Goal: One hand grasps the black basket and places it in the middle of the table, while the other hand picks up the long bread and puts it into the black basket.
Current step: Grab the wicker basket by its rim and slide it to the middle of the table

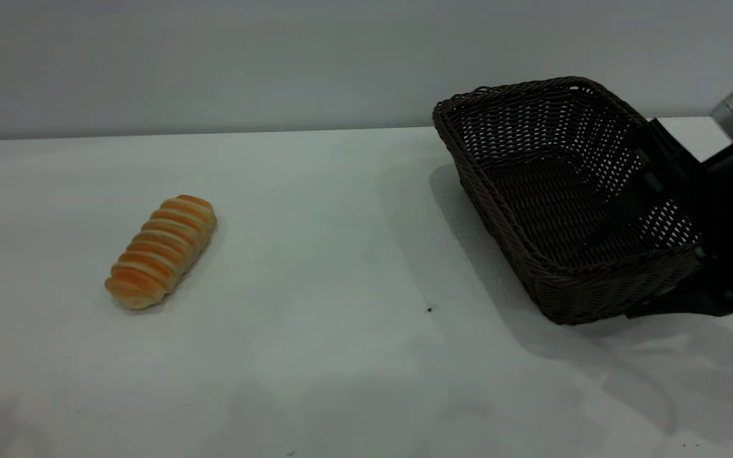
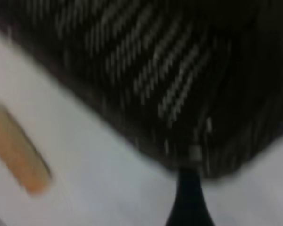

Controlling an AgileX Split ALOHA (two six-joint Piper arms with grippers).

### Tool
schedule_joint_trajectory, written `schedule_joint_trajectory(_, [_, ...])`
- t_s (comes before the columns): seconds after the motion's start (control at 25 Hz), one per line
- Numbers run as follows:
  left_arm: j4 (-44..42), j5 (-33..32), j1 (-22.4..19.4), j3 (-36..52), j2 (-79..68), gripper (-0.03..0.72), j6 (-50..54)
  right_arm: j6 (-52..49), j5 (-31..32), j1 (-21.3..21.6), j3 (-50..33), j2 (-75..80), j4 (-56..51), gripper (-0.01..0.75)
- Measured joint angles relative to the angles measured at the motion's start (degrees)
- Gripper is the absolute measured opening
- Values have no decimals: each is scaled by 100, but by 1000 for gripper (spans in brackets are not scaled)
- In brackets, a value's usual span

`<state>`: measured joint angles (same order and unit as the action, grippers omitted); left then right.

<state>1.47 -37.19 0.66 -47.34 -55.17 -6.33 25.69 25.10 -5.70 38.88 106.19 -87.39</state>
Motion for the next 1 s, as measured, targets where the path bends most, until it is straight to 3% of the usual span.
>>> schedule_joint_trajectory(0.16, [0,0,0,0,0,576,-5,707,-412,0,25,228,-1260,584])
schedule_joint_trajectory(0.44, [43,14,0,0,0,576,-5,317,-1037,0,328,839,-1538,558])
schedule_joint_trajectory(0.56, [113,15,0,0,0,576,-6,268,-1181,0,570,1040,-1552,445])
schedule_joint_trajectory(0.72, [123,15,0,0,0,576,-6,117,-1211,0,694,1077,-1575,137])
schedule_joint_trajectory(0.76, [123,15,0,0,0,576,-11,71,-1199,0,699,1078,-1605,96])
schedule_joint_trajectory(1.0, [123,26,0,0,0,576,-16,284,-877,0,903,1103,-946,93])
